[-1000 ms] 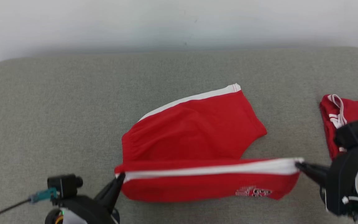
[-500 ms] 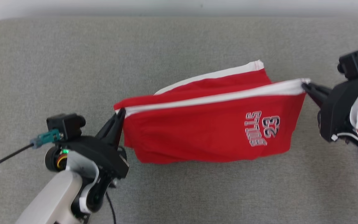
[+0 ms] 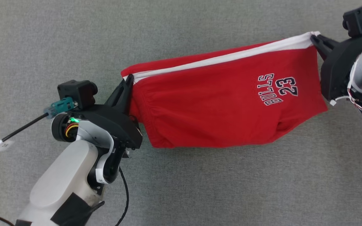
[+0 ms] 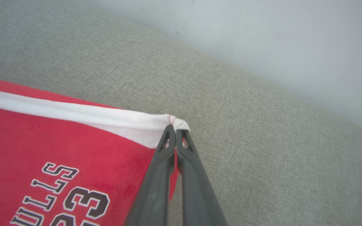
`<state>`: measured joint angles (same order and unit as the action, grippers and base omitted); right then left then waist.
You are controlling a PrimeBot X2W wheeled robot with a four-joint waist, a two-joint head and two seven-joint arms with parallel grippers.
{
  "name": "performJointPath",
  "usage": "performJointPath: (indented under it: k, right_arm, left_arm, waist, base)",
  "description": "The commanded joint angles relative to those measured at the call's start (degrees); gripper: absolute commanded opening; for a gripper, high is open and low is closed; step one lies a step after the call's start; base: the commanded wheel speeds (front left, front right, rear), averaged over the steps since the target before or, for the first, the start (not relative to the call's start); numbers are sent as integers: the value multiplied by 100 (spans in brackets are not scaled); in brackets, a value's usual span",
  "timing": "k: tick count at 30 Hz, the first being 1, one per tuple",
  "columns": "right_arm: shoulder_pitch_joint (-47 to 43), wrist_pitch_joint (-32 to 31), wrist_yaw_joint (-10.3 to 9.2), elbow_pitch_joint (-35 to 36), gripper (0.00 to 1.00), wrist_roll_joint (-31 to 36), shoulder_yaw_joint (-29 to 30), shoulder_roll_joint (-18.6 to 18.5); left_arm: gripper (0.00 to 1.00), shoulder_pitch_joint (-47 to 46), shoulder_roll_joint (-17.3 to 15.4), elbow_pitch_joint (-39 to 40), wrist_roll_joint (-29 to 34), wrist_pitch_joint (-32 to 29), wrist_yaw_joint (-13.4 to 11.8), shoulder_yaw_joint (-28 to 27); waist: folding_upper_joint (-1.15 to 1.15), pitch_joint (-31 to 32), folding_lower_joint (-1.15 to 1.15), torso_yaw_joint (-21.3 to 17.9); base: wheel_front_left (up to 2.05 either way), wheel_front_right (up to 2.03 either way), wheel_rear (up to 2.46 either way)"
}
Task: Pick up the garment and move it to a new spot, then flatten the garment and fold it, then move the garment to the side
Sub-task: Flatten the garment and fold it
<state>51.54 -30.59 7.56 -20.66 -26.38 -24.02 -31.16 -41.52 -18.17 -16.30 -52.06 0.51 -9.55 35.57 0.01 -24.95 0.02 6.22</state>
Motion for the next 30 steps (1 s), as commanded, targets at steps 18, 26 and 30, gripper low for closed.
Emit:
performJointPath:
  k: [18,26,30]
  right_arm:
    - [21,304,-16,-959,100,-752,-425,-55]
    - [-507,-173,-16,-984,100,-954,-23,-104]
    - [-732,-322,-16,-1047,100,-958,285,-19]
  left_arm:
    - [100,506,-39,-244,176,935,54,-95]
    - [100,1351,-412,306,627,1403,67,-107]
    - [100,1852,-467,766,1044,1469,45,-417]
  waist:
    - [-1,675,-2,26]
    - [-1,967,-2,124]
    - [-1,995,-2,240]
  base:
    - [0,0,0]
    - [0,0,0]
    - [0,0,0]
